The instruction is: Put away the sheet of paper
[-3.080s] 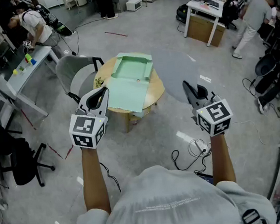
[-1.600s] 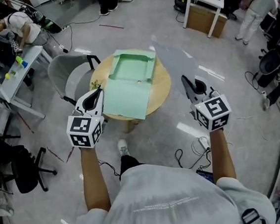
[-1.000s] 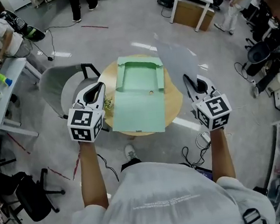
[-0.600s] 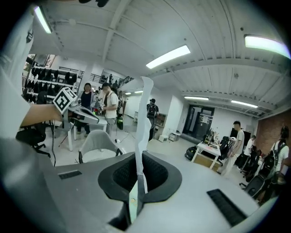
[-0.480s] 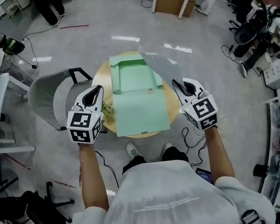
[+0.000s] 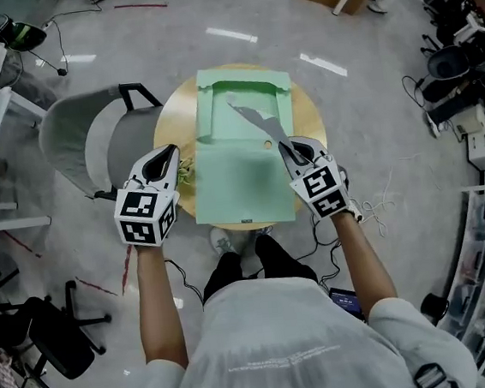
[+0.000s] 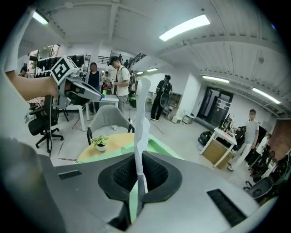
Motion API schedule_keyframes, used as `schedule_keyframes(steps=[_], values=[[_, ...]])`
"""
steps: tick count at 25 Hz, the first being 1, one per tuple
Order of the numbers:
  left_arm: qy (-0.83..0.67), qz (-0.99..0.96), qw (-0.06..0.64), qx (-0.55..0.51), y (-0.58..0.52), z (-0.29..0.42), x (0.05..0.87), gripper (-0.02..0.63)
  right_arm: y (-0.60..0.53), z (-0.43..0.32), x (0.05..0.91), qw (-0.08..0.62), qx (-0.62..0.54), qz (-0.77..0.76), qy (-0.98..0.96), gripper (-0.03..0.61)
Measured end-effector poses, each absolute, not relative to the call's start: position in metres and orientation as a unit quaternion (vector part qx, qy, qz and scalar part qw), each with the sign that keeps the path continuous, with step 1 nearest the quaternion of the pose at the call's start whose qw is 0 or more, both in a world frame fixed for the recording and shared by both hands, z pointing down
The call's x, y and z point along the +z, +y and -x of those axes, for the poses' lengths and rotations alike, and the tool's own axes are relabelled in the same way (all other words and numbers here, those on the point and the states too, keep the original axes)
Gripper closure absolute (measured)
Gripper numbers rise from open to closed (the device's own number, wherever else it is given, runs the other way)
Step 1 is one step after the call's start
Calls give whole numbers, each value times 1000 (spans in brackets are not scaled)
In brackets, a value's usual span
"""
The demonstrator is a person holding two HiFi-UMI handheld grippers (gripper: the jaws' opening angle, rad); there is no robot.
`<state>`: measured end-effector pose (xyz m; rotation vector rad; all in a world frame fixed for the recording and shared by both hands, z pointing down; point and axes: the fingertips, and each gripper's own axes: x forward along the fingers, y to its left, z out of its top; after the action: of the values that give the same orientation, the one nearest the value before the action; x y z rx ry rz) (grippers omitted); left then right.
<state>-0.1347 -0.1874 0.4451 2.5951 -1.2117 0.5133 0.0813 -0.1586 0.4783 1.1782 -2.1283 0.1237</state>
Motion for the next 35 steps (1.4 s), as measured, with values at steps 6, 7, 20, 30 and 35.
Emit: schedule_keyframes(steps=[6,7,20,30,35], values=[[-424,-875,142,185,-176,139,467,586,-168,-67,541,392,58,-420,-816,551],[-425,-873,145,190,-173,141,472,588,-168,-65,551,401,59,-417,-814,551],[-448,-846,189,219,-160,170,525,588,-162,-26,640,492,-7,-342,-801,549],[-448,-842,198,224,-164,172,539,587,-157,-5,670,550,-93,-263,-787,549],[-454,-837,205,227,-166,179,544,586,-153,8,678,553,-103,-241,-791,549]])
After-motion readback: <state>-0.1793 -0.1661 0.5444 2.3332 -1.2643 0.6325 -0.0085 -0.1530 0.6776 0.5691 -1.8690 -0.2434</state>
